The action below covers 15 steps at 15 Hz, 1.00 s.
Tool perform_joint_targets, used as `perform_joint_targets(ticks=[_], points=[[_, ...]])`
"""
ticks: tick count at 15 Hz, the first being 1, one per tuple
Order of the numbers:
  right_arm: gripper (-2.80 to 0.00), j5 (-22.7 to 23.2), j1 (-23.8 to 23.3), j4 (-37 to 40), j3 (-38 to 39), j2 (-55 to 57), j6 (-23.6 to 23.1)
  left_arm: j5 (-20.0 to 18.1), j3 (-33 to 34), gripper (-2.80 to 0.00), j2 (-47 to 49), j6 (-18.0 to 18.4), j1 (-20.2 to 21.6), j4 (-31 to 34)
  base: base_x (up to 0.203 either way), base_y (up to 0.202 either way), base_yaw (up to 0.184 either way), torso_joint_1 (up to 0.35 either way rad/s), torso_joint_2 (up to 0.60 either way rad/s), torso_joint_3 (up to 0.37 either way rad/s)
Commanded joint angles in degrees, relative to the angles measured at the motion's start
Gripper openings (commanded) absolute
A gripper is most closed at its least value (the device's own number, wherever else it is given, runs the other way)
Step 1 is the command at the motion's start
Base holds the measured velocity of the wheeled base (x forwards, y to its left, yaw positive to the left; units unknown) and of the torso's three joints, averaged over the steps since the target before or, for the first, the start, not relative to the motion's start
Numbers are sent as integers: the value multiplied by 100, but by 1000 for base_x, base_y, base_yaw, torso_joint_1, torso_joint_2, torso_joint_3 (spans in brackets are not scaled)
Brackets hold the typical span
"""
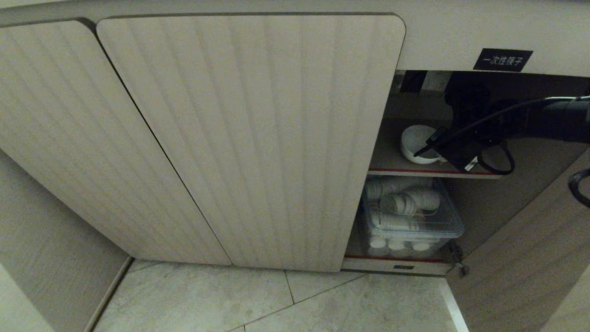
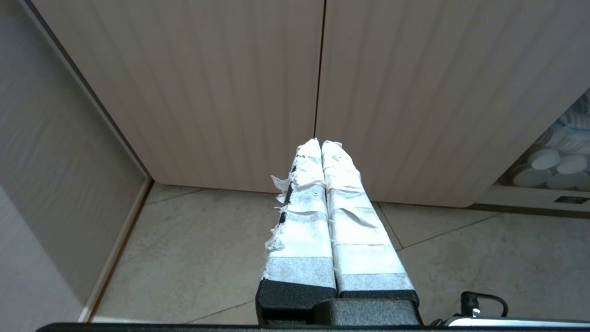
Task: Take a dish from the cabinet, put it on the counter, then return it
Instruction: Put it back into the cabinet
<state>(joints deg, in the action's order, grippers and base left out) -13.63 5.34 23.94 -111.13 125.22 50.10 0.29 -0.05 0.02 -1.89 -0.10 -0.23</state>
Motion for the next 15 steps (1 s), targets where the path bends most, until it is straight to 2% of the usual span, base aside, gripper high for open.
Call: perform_joint_targets(ticks=[1,6,15], points=[[-280,-20,2,5,4,37,47,6,5,-280,-2,-4,1,-4,0,0,0,0,0,0],[-280,-52,29,5,4,66,342,1,-4,-280,-2,-4,1,-4,0,0,0,0,0,0],[-280,-211,29,-247,4,212,346,6,-1,-280,-2,-4,1,-4,0,0,0,0,0,0]])
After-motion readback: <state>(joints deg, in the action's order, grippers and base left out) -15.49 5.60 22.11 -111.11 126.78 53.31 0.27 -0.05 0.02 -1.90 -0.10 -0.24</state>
